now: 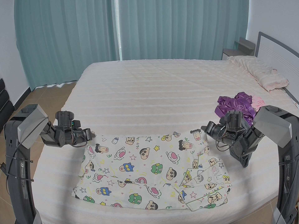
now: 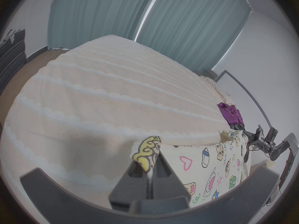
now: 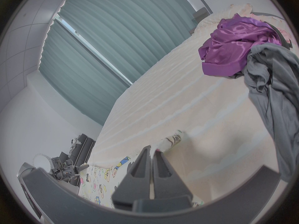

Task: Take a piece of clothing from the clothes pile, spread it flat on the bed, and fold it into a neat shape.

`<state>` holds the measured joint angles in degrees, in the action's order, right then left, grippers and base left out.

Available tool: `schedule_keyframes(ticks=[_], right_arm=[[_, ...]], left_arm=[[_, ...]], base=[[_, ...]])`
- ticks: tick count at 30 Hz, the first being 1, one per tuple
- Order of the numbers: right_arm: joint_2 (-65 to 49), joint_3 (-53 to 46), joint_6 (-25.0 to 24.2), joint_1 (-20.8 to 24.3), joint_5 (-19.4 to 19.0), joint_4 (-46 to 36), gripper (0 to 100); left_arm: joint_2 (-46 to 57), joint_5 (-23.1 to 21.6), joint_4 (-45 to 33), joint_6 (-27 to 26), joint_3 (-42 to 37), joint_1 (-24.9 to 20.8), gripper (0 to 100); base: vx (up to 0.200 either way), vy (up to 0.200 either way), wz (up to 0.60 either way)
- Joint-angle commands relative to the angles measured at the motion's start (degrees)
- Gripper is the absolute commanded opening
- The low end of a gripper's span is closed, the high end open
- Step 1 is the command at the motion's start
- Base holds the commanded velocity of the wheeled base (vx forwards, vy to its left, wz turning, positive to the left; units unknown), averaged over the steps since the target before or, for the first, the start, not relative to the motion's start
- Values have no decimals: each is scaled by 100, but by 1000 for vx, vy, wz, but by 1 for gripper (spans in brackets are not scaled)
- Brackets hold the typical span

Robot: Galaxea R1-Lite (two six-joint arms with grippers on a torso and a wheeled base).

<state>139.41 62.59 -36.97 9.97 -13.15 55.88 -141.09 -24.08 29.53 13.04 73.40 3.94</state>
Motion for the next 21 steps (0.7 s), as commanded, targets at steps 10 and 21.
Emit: schedule_keyframes(ticks=[10,21], right_arm=[[-731,-1003,542,57,-240,274,0],[-872,-2576,1149,57,-495,1417,0]], left_arm=[[785,-80,765,-39,-1363,90,0],[943,-97,1706,-505,-2620,142,0]], base=[[0,0,0],[0,0,0]])
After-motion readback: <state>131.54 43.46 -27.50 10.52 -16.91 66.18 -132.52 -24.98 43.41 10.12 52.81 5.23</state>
